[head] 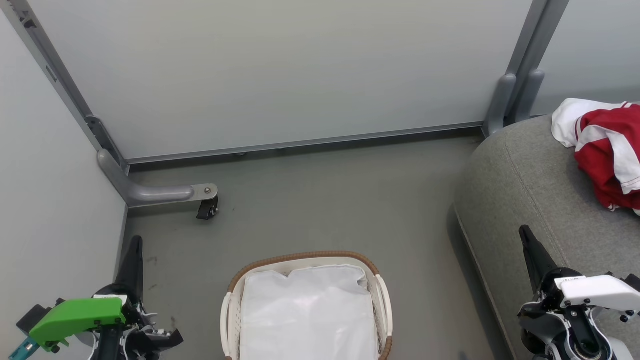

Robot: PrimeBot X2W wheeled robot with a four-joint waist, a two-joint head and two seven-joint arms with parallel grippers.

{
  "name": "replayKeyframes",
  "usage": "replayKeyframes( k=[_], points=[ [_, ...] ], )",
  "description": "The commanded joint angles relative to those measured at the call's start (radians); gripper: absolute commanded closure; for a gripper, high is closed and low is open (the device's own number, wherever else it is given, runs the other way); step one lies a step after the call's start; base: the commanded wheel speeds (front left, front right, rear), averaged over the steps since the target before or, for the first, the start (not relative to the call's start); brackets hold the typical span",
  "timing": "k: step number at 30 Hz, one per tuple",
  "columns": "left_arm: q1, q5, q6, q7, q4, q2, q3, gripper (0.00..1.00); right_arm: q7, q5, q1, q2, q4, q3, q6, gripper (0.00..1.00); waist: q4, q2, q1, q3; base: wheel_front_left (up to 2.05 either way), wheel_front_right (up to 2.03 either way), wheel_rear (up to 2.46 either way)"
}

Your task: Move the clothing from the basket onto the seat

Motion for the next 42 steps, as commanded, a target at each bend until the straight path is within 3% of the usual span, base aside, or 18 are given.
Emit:
replayKeyframes(
  k=[1, 42],
  points=[
    [-0.017, -0.022, -0.006, 0.008, -0.005, 0.007, 0.006, 1.00, 0.007, 0.022, -0.010, -0.006, -0.006, -0.004, -0.001, 1.00, 0.000, 0.0000, 0.0000, 0.000, 0.00, 0.00, 0.00],
    [-0.016, -0.029, -0.006, 0.011, -0.006, 0.007, 0.007, 1.00, 0.010, 0.033, -0.010, -0.006, -0.006, -0.005, -0.001, 1.00, 0.000, 0.0000, 0.0000, 0.000, 0.00, 0.00, 0.00]
  ],
)
